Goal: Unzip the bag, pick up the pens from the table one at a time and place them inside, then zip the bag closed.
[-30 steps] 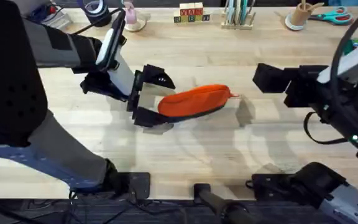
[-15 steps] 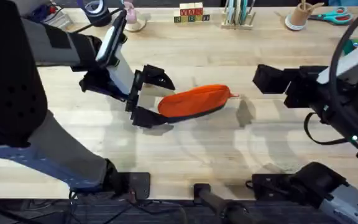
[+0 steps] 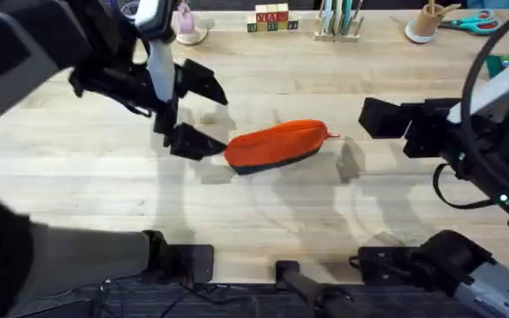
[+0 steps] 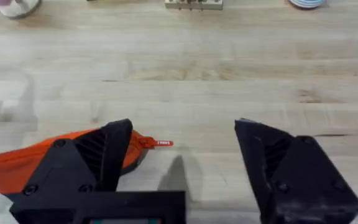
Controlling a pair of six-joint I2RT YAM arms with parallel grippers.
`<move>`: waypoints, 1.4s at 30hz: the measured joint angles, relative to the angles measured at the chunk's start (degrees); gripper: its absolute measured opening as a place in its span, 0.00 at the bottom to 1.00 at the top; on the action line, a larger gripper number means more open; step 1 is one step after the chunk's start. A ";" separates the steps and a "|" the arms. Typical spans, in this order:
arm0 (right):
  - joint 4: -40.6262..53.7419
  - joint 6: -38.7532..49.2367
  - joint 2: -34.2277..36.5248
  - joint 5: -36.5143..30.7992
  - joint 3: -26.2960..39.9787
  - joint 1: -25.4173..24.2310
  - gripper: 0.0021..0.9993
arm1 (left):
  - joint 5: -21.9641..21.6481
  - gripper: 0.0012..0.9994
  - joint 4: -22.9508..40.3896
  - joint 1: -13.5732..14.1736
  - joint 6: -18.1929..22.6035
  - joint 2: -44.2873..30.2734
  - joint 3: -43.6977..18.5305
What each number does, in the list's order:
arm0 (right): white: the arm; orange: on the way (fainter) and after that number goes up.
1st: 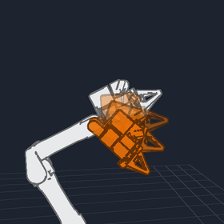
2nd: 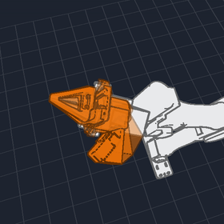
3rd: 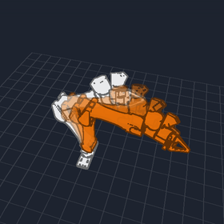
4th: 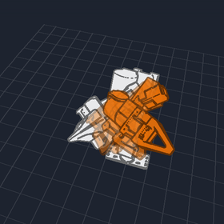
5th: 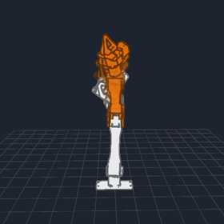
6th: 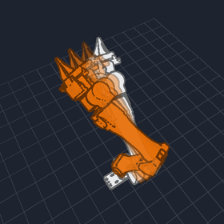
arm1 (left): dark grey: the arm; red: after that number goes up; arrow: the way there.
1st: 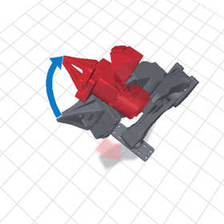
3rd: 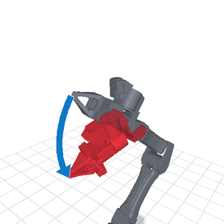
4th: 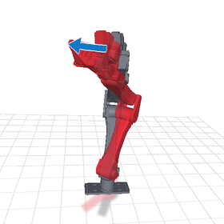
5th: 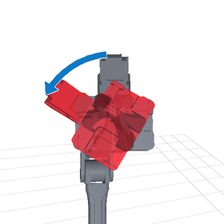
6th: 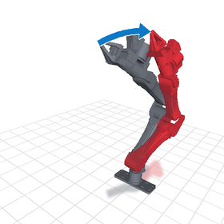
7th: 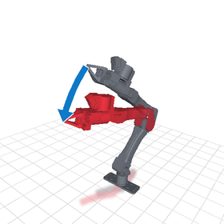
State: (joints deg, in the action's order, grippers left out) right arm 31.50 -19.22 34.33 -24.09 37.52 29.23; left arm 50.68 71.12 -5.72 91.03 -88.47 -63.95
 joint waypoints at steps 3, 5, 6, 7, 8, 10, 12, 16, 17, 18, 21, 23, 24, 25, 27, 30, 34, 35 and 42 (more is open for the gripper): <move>1.02 0.00 0.01 0.12 0.00 0.00 1.00 | -2.92 1.00 0.03 0.00 -7.13 2.38 -2.38; 1.16 0.00 0.00 0.12 0.00 0.00 1.00 | -4.91 1.00 0.01 0.00 -12.40 3.58 -4.14; 1.18 0.00 0.00 0.12 0.00 0.00 1.00 | -5.86 1.00 0.01 0.00 -14.90 4.05 -4.88; 1.20 0.00 0.00 0.14 0.00 0.00 1.00 | -6.80 1.00 0.03 0.00 -17.30 4.42 -5.52; 1.33 0.04 0.00 0.22 0.00 0.00 1.00 | -7.95 1.00 0.07 0.00 -20.16 4.75 -6.22; 1.64 0.98 0.00 1.18 0.00 0.00 1.00 | -10.23 1.00 0.08 0.00 -25.39 4.96 -7.51; 1.75 3.39 0.00 3.24 0.00 0.00 1.00 | -13.03 1.00 -0.05 0.00 -31.18 4.96 -8.66; 2.08 10.10 0.02 8.15 0.00 0.00 1.00 | -17.19 1.00 -0.05 0.00 -40.40 4.96 -9.64; 2.23 12.04 0.01 9.35 0.00 0.00 1.00 | -18.08 1.00 -0.05 0.00 -42.67 4.95 -9.90; 2.49 13.88 0.00 10.44 0.00 0.00 1.00 | -18.95 1.00 -0.05 0.00 -44.93 4.96 -10.26; 3.42 17.95 0.00 12.54 0.00 0.00 1.00 | -21.51 1.00 -0.07 0.00 -51.77 4.96 -11.44; 3.46 19.55 0.00 13.33 0.00 0.00 1.00 | -23.41 1.00 -0.10 0.00 -56.03 4.96 -12.09; 3.46 20.10 0.02 13.62 0.00 0.00 1.00 | -24.41 1.00 -0.13 0.00 -58.28 4.96 -12.29; 3.48 20.61 0.01 13.85 0.00 0.00 1.00 | -25.24 1.00 -0.17 0.00 -60.09 4.96 -12.36; 3.68 21.23 0.00 14.11 0.00 0.00 1.00 | -26.62 1.00 0.06 0.00 -63.40 4.96 -12.41; 4.88 21.81 0.00 14.50 0.00 0.00 1.00 | -27.78 1.00 0.49 0.00 -67.03 4.96 -12.41; 6.13 22.25 0.00 14.70 0.00 0.00 1.00 | -28.30 1.00 0.88 0.00 -69.47 4.96 -12.41; 6.45 22.27 0.00 14.70 0.00 0.00 1.00 | -28.42 1.00 0.89 0.00 -69.91 4.96 -12.41; 6.78 22.34 0.01 14.72 0.00 0.00 1.00 | -28.82 1.00 0.86 0.00 -70.94 4.96 -12.41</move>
State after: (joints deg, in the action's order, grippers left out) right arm 38.28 3.11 34.33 -9.37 37.52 29.23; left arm 21.85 71.98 -5.72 20.09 -83.50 -76.36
